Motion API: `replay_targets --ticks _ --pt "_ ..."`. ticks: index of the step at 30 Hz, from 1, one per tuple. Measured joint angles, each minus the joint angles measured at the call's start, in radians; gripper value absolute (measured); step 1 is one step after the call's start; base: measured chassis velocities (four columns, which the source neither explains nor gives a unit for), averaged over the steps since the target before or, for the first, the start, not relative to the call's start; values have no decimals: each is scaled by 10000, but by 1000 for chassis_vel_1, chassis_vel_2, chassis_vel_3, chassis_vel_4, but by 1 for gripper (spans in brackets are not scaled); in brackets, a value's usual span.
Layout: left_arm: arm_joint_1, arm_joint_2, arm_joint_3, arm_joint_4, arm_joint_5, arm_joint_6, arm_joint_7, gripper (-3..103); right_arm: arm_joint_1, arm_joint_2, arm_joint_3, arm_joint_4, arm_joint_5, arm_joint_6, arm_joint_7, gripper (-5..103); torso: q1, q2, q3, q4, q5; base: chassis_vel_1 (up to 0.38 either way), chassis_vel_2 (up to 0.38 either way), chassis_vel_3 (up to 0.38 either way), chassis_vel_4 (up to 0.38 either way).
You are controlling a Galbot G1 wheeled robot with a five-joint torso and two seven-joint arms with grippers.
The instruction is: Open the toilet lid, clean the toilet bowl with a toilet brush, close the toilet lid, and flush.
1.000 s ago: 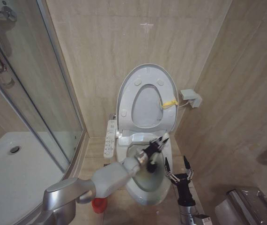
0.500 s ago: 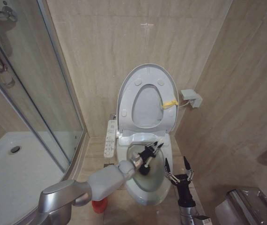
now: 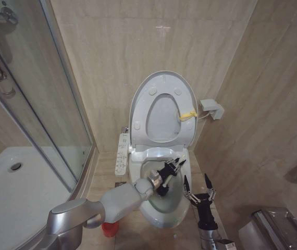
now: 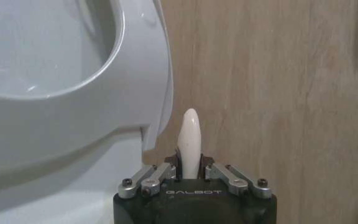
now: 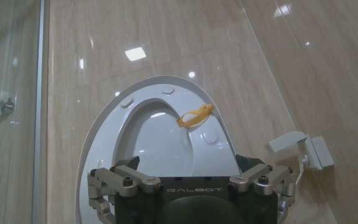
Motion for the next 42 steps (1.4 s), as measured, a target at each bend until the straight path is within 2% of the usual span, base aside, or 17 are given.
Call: replay_targets --ticks 2,5,8,9,12,13,21,24,28,32,34,37,40,42 --pt "-212 -259 -267 -583 -144 91 -193 21 4 0 5 -2 -1 -1 -4 100 -1 1 -2 -16 -4 0 0 0 0" --pt "-371 -429 -333 -766 -202 154 -265 21 6 0 -6 -3 -16 0 -21 100 -1 1 -2 -22 -4 0 0 0 0" --pt "-385 -440 -279 -654 -203 156 -267 21 3 -2 -17 -3 -21 -1 -28 100 0 1 -2 -21 -4 0 0 0 0" --pt "-345 -359 -94 -268 -136 135 -239 21 -7 -3 -37 7 -31 0 -44 100 -1 1 -1 -8 0 0 0 0 0" --pt "-176 -146 191 130 172 -27 -148 21 -8 0 -44 16 -47 0 -50 100 -1 1 -2 -9 -5 0 0 0 0" --pt "-92 28 305 140 245 -25 -198 21 -9 -6 -21 18 -44 -1 -50 100 1 0 1 6 1 0 0 0 0" --pt "-534 -174 -84 -1097 -131 313 -588 21 33 -1 -13 10 -50 -20 -47 100 -1 2 -3 -22 -7 0 0 0 0" --pt "-476 -154 6 -935 -136 315 -582 21 34 -3 -21 8 -50 -21 -47 100 0 1 -2 -18 -2 0 0 0 0" --pt "-132 134 410 -525 -74 229 -500 21 21 -2 -29 8 -51 -21 -47 100 1 0 1 0 -1 0 0 0 0" --pt "-113 60 281 -735 5 217 -545 21 21 1 -20 -10 -45 -20 -48 100 0 0 0 0 -1 0 0 0 0" --pt "-258 -231 -101 -992 131 243 -622 21 35 0 -11 -31 -37 -20 -48 100 -1 2 -3 -18 -8 0 0 0 0" --pt "-308 -391 -274 -930 186 263 -662 21 55 0 -19 -63 -44 -20 -48 100 -1 2 -3 -22 -4 0 0 0 0" --pt "-185 -286 -174 -565 257 212 -622 21 70 -2 -43 -69 -47 -20 -50 100 0 2 -2 -17 -5 0 0 0 0" --pt "6 -5 57 -311 304 171 -564 21 84 -3 -77 -72 -49 -22 -52 100 0 1 0 -4 -1 0 0 0 0"
